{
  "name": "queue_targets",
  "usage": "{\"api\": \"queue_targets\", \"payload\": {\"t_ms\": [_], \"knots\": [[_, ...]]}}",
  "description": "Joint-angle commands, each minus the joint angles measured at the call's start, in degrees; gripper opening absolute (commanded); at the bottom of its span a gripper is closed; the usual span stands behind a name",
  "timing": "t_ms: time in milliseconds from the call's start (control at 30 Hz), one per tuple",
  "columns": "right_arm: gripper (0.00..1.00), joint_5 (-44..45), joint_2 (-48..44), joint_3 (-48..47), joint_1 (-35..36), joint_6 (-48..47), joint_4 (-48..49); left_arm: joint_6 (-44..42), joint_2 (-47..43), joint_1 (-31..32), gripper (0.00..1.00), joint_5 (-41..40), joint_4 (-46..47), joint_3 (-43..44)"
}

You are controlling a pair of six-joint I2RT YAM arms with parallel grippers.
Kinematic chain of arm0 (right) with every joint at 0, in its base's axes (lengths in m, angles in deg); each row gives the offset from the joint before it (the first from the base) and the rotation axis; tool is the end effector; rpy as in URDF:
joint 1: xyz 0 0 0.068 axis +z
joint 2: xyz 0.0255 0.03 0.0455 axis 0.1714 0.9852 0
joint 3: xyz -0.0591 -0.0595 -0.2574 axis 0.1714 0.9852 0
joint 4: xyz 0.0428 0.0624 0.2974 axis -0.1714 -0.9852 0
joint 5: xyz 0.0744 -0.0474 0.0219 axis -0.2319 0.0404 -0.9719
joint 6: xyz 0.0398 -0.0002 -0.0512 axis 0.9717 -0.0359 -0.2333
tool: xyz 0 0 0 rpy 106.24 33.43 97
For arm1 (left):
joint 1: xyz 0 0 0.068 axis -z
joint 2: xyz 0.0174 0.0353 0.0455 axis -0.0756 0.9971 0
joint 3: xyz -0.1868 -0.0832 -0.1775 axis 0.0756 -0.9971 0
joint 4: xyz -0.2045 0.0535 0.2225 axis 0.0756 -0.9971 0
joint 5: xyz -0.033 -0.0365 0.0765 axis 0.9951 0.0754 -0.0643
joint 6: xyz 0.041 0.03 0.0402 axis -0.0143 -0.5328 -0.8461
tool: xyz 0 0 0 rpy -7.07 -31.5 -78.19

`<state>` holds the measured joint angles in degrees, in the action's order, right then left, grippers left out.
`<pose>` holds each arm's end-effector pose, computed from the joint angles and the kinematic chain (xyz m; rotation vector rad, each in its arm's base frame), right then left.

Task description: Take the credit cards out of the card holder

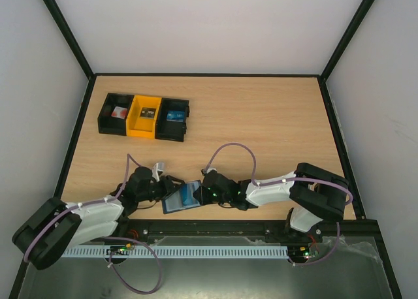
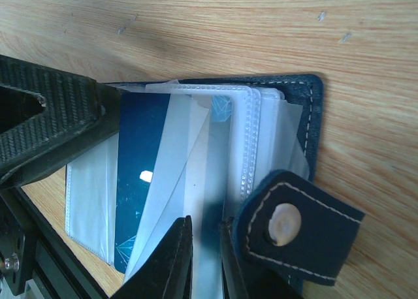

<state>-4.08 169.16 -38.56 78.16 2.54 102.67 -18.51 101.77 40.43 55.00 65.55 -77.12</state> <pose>0.1076 0.2978 0.0759 -0.4024 2.6412 1.1892 0.1476 -0.1321 0.0649 -0.3463 2.3479 -1.4276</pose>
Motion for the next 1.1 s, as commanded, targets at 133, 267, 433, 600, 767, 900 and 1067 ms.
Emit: {"api": "queue_targets", "payload": {"t_ms": [133, 267, 433, 600, 767, 900, 1067], "knots": [[0.14, 1.6, 1.7, 1.2, 0.3, 0.6, -2.6, -0.3, 4.6, 1.0, 0.27, 0.7, 5.5, -1.3], [0.14, 1.7, 1.8, 1.3, 0.3, 0.7, -2.7, -0.6, 4.3, 1.0, 0.11, 0.8, 5.1, -1.1], [0.15, 2.1, 1.5, 1.5, 0.3, 0.9, -2.8, -2.1, 2.0, 1.0, 0.03, -0.6, 2.1, -0.8], [0.15, 2.4, 1.3, 1.8, 0.3, 1.1, -2.9, -2.6, -1.5, 1.0, 0.03, -1.4, -1.3, -0.6], [0.16, 2.0, 1.1, 1.8, 0.3, 0.8, -2.7, -4.4, -6.6, 1.0, 0.03, -4.2, -8.6, 1.0], [0.16, 2.1, 1.0, 1.7, 0.2, 0.6, -2.9, -6.2, -11.0, 0.8, 0.03, -6.6, -14.2, 2.2], [0.16, 2.5, 0.6, 0.9, 0.3, -0.4, -4.2, -7.9, -16.2, 0.4, 0.03, -9.8, -20.0, 3.5]]}}
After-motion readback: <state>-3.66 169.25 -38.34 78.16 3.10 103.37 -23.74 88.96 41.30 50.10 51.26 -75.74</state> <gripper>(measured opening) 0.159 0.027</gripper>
